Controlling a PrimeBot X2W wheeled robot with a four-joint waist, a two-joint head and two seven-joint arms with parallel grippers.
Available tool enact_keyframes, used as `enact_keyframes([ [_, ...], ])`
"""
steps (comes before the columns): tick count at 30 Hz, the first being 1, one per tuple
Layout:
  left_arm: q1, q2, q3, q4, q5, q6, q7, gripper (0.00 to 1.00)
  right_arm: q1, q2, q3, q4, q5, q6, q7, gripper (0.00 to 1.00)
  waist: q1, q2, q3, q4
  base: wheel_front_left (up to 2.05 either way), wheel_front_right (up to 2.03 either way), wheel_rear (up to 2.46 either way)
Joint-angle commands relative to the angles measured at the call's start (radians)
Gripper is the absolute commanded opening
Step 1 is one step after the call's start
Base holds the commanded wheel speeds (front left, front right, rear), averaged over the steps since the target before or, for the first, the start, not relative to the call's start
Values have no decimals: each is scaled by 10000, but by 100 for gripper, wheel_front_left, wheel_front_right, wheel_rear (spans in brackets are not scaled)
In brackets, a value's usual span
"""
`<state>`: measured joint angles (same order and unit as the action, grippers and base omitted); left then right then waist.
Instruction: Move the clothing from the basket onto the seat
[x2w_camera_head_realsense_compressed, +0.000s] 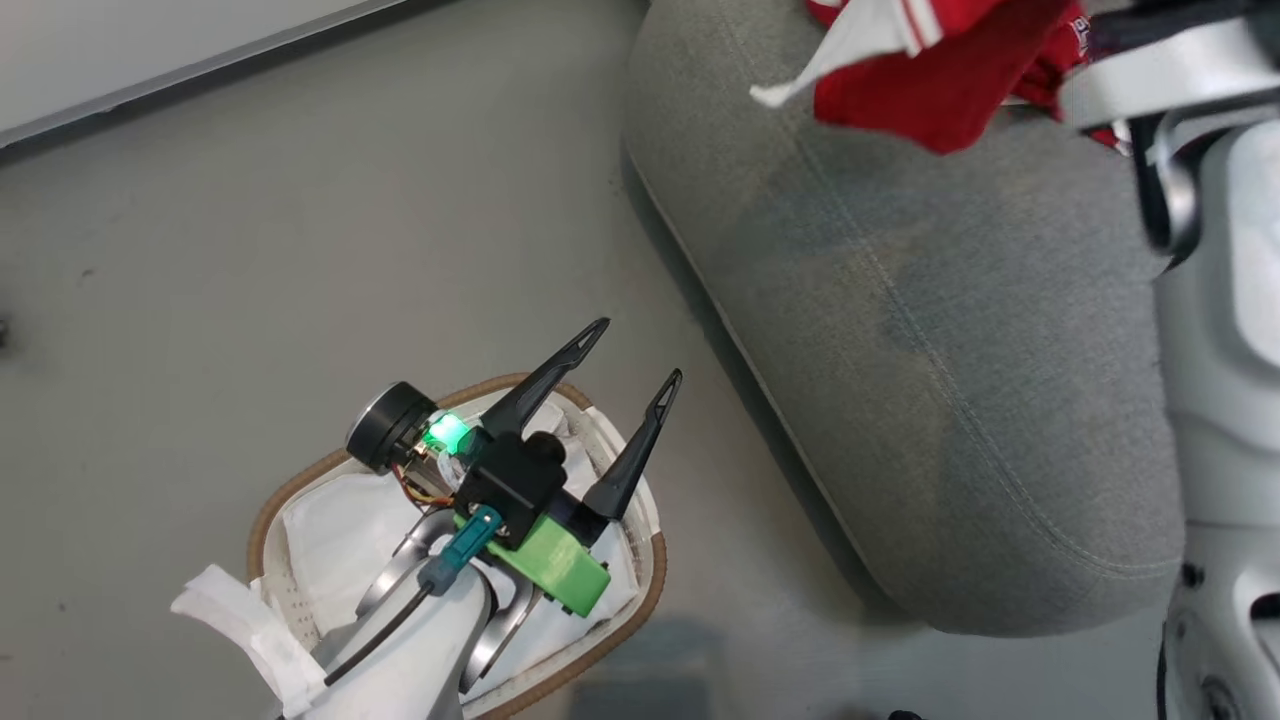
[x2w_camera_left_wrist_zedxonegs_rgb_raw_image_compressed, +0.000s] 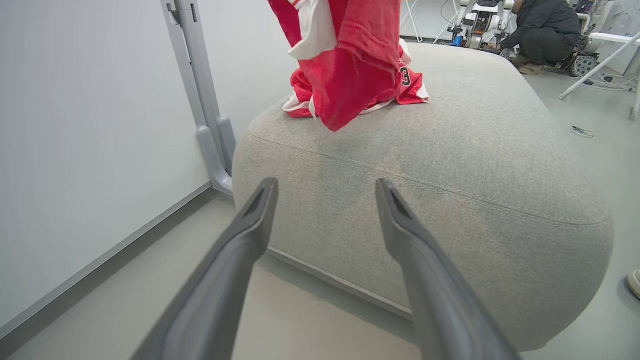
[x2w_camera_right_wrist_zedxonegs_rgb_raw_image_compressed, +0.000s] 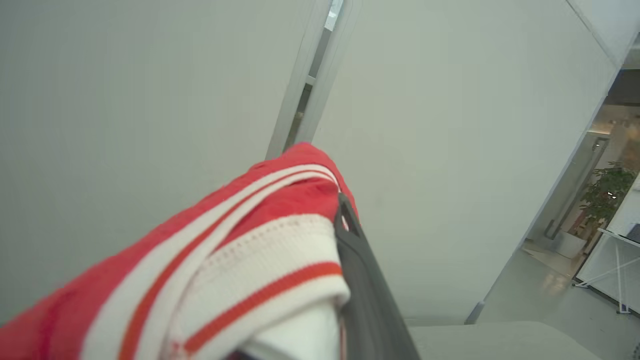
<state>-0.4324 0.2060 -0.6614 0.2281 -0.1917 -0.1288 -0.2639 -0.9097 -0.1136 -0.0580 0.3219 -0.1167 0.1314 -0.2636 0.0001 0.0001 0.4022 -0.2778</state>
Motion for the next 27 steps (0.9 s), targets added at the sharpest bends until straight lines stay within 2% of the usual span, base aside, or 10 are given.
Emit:
enact_keyframes([
  [1,-213,-49,-29,-30,13,-26,-6,100,-404,-253,-257,148,-134,-14,-15,0,-1,-1,550,828,0,0,0],
  [7,-435,-216,-104,-186,102,-27,-6,100,-1966,-1768,-1476,1350,-770,-14,-15,0,-1,-1,1006,1744,0,0,0],
  [14,-523,-474,116,-600,249,-24,-6,100,-2448,-3170,-2308,3360,-1565,-16,46,0,-1,-1,1712,2312,0,0,0],
  [20,-565,-555,228,-785,513,0,-6,100,-1805,-3705,-2749,4763,-1782,-16,64,0,-1,-1,2189,2263,0,0,0],
  [27,-457,-412,349,-686,542,0,-6,100,-1268,-3528,-2668,5902,-1535,-15,-3,0,-1,-1,2177,1821,0,0,0],
])
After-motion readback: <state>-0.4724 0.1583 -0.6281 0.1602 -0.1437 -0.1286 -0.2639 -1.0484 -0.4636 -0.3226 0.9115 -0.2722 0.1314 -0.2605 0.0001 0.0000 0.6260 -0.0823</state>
